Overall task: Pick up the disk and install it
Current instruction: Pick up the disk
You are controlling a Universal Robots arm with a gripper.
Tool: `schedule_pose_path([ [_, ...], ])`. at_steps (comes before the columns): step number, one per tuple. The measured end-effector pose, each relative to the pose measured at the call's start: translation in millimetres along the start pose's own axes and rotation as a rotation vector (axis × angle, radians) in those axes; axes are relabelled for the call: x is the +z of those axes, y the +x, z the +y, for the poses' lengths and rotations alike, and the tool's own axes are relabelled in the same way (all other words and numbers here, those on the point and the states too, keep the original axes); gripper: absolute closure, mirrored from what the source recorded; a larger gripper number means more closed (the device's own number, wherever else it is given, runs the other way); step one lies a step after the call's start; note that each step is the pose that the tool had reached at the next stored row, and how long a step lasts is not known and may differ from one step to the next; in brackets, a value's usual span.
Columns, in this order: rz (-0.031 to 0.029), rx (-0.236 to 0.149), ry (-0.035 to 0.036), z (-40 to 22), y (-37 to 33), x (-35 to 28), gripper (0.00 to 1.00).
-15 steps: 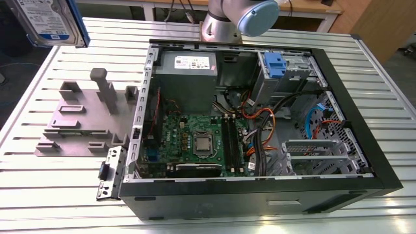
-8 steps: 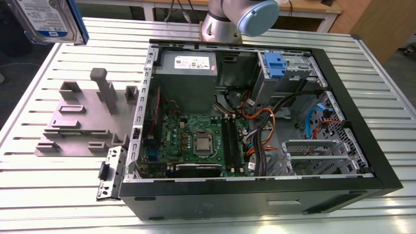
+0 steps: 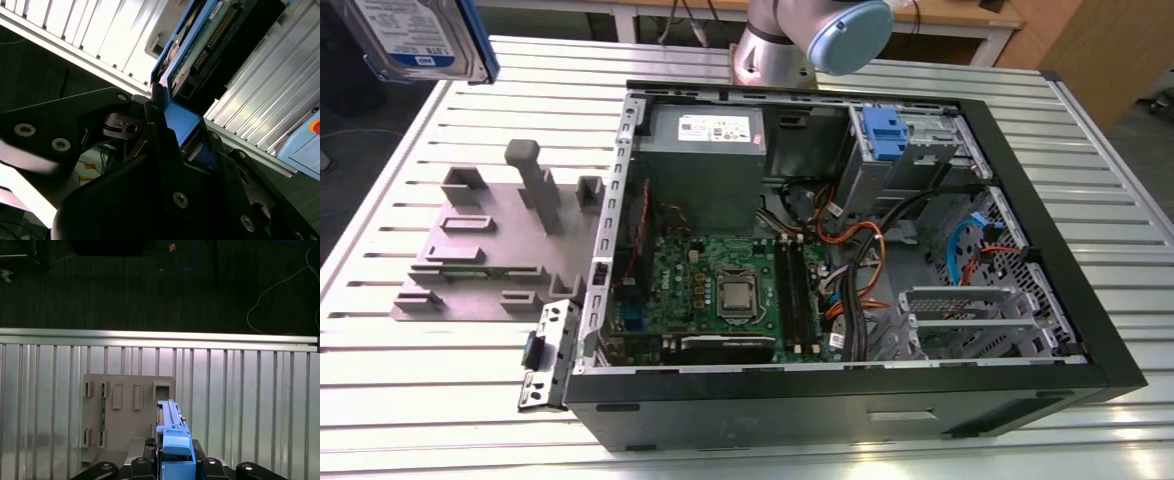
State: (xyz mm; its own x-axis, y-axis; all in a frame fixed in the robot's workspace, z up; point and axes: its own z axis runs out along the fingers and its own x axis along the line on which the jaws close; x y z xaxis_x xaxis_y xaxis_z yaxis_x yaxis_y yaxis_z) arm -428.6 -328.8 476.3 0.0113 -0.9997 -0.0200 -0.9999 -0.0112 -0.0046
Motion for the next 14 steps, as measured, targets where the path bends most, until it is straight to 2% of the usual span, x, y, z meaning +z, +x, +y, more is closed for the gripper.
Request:
schedule_pose_path([
  [14, 0.0001, 0.0, -0.0002, -0.1, -0.4, -17.3, 0.64],
])
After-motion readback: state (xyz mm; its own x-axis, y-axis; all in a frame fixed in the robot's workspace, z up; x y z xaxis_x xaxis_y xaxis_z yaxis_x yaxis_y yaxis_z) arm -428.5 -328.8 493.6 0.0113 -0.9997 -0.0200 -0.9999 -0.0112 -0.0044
